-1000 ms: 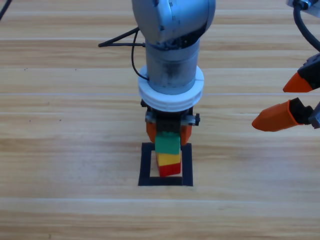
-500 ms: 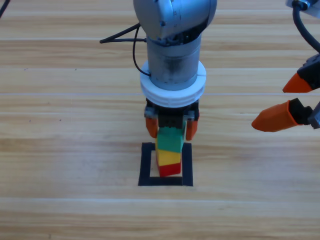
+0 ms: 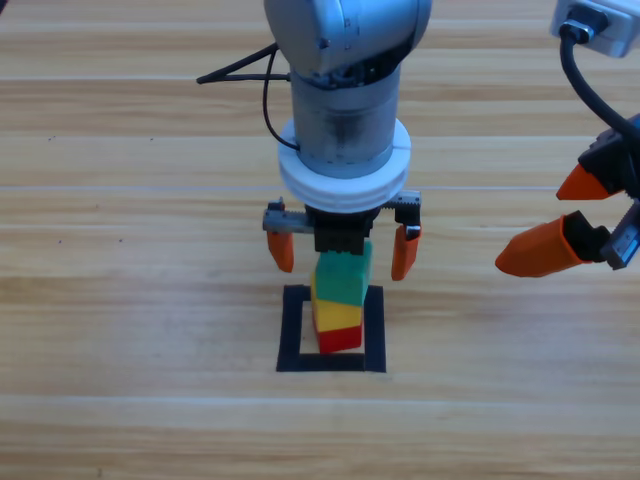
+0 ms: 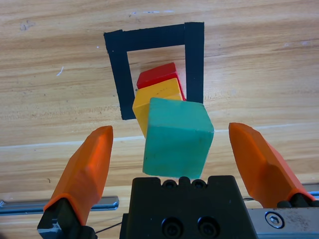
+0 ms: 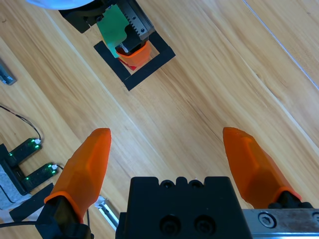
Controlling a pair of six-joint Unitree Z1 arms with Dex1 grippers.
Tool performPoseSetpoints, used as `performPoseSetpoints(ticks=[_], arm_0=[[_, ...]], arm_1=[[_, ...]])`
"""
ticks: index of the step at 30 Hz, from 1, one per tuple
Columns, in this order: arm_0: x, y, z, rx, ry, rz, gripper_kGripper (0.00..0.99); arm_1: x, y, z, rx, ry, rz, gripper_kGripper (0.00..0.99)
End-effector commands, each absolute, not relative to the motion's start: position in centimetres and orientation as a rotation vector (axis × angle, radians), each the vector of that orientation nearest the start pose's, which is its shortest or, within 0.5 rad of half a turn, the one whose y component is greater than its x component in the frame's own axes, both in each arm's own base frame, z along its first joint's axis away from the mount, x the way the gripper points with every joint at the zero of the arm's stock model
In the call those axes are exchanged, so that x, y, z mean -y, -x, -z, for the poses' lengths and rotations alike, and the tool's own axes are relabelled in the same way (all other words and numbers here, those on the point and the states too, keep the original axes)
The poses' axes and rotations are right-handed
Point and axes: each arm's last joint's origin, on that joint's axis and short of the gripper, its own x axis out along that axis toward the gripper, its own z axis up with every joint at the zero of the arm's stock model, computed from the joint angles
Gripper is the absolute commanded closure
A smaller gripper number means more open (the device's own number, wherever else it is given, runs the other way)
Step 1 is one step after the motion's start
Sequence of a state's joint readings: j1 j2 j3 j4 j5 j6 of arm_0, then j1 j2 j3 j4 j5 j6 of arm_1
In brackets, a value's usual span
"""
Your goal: Stack the blocks in the rectangular block: red at the bottom, yellow in the middle, green on top
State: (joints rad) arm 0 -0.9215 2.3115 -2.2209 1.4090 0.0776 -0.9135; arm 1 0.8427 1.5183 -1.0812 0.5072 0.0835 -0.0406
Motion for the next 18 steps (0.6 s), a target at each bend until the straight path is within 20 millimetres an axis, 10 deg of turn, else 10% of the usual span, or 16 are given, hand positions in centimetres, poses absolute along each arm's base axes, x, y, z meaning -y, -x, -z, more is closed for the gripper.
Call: performPoseSetpoints(ticks=[1, 8, 18], arm_0=[[35.3, -27.6, -31.8, -1.405, 0.049, 0.036, 0.0], [28.7, -23.0, -38.8, -1.272, 0.122, 0.036, 0.0], [26.0, -11.8, -35.6, -1.024, -0.073, 0.46, 0.0]], arm_1=[[-20.7, -18.8, -30.5, -0.952, 0.39, -0.858, 0.0], [-20.8, -18.9, -30.4, -0.954, 0.392, -0.858, 0.0], [-21.2, -19.3, -29.9, -0.97, 0.4, -0.857, 0.0]])
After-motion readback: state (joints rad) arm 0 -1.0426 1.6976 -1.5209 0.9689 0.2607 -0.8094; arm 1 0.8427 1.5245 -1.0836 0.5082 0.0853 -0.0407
